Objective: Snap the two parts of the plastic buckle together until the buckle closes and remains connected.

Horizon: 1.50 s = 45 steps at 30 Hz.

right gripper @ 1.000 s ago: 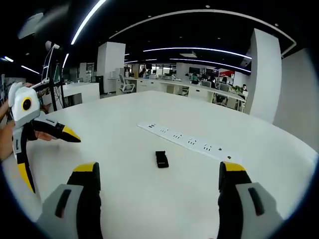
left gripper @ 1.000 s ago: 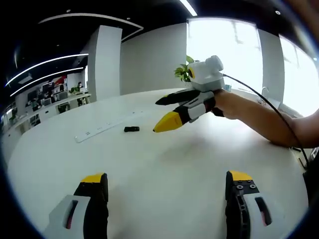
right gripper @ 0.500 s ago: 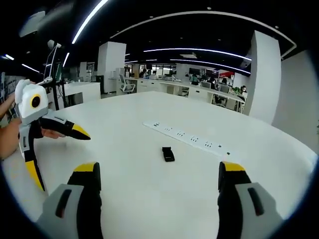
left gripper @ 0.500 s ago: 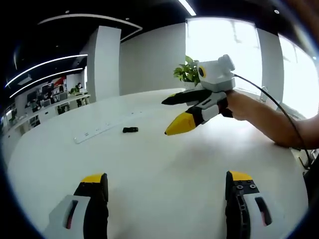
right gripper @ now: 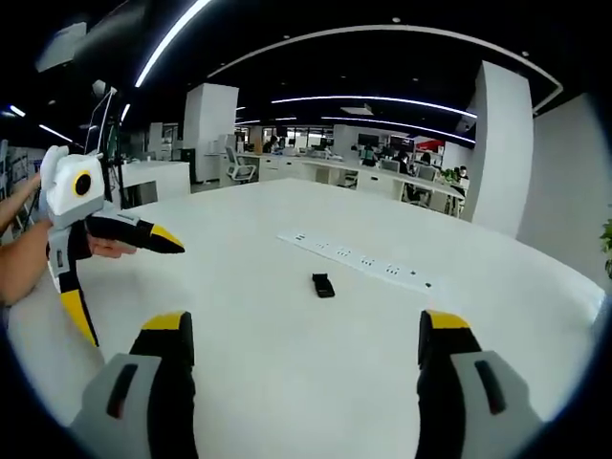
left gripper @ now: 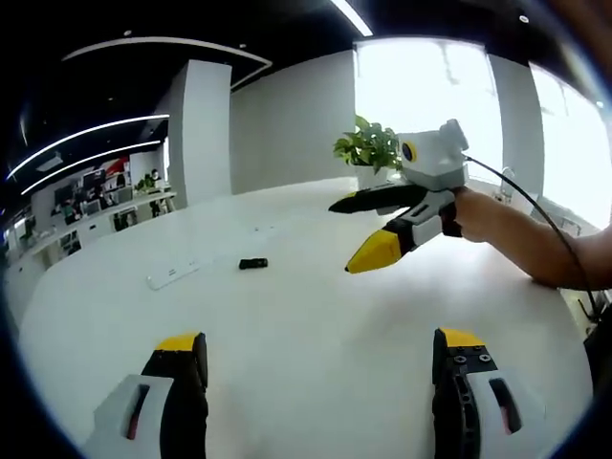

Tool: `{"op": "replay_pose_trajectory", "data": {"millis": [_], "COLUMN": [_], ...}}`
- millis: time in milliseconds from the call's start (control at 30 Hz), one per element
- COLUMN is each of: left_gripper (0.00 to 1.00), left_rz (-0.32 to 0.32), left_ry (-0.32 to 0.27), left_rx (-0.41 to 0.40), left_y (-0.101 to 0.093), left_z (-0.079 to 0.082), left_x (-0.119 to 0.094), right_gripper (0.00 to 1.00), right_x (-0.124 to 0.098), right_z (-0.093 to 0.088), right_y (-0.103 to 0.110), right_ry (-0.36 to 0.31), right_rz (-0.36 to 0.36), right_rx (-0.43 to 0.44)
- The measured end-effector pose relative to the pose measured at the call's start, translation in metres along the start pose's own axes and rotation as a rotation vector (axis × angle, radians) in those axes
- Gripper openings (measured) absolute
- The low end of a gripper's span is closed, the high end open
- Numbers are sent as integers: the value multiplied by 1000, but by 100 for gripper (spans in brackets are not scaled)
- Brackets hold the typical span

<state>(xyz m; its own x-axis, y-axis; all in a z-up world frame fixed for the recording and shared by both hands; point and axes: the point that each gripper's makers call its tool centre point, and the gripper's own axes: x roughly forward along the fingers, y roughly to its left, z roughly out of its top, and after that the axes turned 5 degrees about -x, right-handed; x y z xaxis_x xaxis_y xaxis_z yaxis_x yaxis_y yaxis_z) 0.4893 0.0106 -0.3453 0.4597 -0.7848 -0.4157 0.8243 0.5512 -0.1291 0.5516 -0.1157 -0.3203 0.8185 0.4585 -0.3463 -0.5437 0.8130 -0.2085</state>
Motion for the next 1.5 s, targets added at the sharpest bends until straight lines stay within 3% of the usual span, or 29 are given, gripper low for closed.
{"op": "replay_pose_trajectory", "data": {"millis": [467, 1200, 1500], "left_gripper": [100, 100, 99], "left_rz": [11, 10, 12], "left_ry": [-7, -5, -19], "left_rx": [-2, -1, -6], "left_y": [2, 1, 2], "left_z": [0, 1, 8], "left_x": [-1, -2, -7], "right_gripper": [97, 95, 95], "right_x": [-31, -60, -81], "right_z": [-14, -14, -27], "right_y": [4, 20, 9], "right_ry": [3, -26, -36], "right_rz": [-10, -12, -24], "right_rx": [7, 10, 20]}}
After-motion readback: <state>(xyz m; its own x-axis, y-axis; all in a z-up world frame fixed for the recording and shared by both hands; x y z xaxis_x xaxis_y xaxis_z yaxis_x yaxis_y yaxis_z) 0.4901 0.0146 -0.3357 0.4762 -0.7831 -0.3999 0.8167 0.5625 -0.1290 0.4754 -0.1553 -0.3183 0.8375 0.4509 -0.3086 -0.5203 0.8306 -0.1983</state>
